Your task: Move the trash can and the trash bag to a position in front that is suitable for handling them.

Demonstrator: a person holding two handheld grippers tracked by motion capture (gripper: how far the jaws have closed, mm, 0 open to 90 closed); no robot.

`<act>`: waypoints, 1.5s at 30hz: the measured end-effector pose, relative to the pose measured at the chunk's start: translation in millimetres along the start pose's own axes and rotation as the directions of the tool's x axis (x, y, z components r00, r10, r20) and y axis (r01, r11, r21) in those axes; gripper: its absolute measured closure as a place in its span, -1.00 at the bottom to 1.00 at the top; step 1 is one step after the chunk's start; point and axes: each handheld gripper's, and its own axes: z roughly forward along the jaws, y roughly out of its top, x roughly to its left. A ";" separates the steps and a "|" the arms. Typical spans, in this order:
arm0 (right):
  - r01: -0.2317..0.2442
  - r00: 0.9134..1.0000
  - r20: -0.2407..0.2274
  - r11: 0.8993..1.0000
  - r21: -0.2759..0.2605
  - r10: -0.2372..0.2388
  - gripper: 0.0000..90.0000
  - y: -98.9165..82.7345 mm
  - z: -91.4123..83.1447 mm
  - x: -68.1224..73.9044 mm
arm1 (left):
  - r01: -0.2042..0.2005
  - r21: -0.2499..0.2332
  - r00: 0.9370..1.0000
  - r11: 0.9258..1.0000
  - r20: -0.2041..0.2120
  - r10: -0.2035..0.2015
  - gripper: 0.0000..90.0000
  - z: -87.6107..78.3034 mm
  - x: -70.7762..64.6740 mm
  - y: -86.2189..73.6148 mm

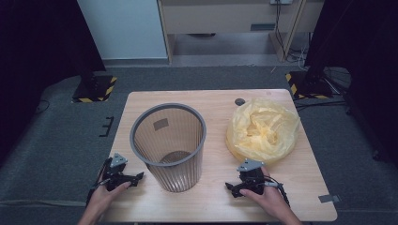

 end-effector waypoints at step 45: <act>-0.006 1.000 0.001 1.000 0.001 0.006 -0.99 -0.3 -0.4 0.6 | -0.143 -0.104 0.949 0.984 0.267 0.166 -0.99 -20.1 -56.8 27.4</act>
